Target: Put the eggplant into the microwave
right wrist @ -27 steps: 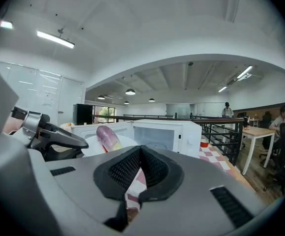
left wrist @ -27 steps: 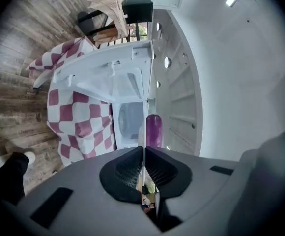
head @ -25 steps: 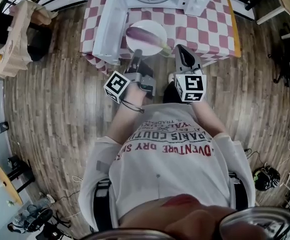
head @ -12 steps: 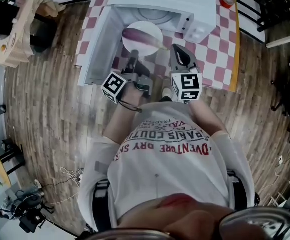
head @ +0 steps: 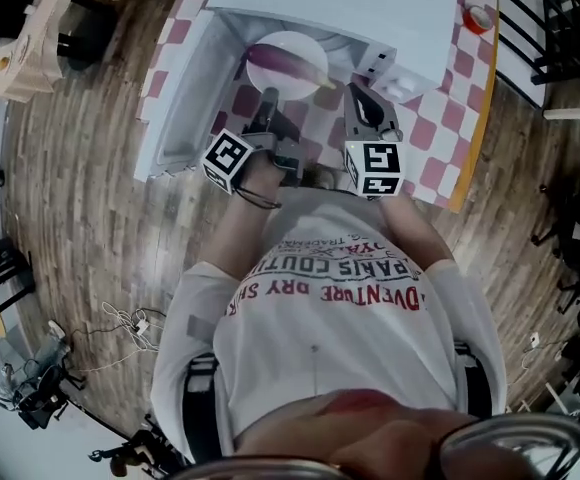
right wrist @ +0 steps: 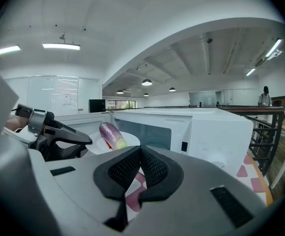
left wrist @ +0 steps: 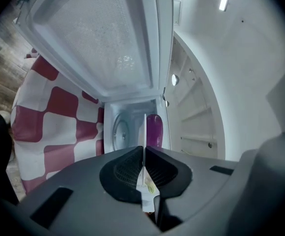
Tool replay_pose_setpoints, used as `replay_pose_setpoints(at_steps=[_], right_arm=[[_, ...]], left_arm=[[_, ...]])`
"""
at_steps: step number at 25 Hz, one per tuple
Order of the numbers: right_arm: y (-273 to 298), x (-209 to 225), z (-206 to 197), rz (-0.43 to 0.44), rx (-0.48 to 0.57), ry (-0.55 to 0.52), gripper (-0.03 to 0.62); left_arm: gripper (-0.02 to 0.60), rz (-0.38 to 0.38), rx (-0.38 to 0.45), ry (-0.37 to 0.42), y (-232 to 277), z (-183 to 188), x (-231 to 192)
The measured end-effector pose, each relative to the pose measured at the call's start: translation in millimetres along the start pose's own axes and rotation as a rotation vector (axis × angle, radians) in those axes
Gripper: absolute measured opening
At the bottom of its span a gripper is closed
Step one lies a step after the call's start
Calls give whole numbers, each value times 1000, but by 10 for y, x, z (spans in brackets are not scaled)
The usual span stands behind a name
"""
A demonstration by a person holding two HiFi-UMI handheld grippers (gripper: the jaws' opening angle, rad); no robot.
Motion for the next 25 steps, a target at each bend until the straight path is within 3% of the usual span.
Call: replay_pose_setpoints(at_steps=[17, 25], right_arm=[[678, 290, -352, -74, -125, 50, 15], [911, 338, -467, -90, -165, 70, 15]], left_arm=[[35, 122, -100, -28, 908, 223, -397], [35, 145, -133, -6, 1289, 299, -542]])
Point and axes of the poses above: the fingertips, and each gripper's own axes: y forward along the fingers, x to its right, z out of its top, the point moved 7 cm from there along -y, backward along the fingers, and after that the axes turned 9 degrees about z, right-handed, at the moved point
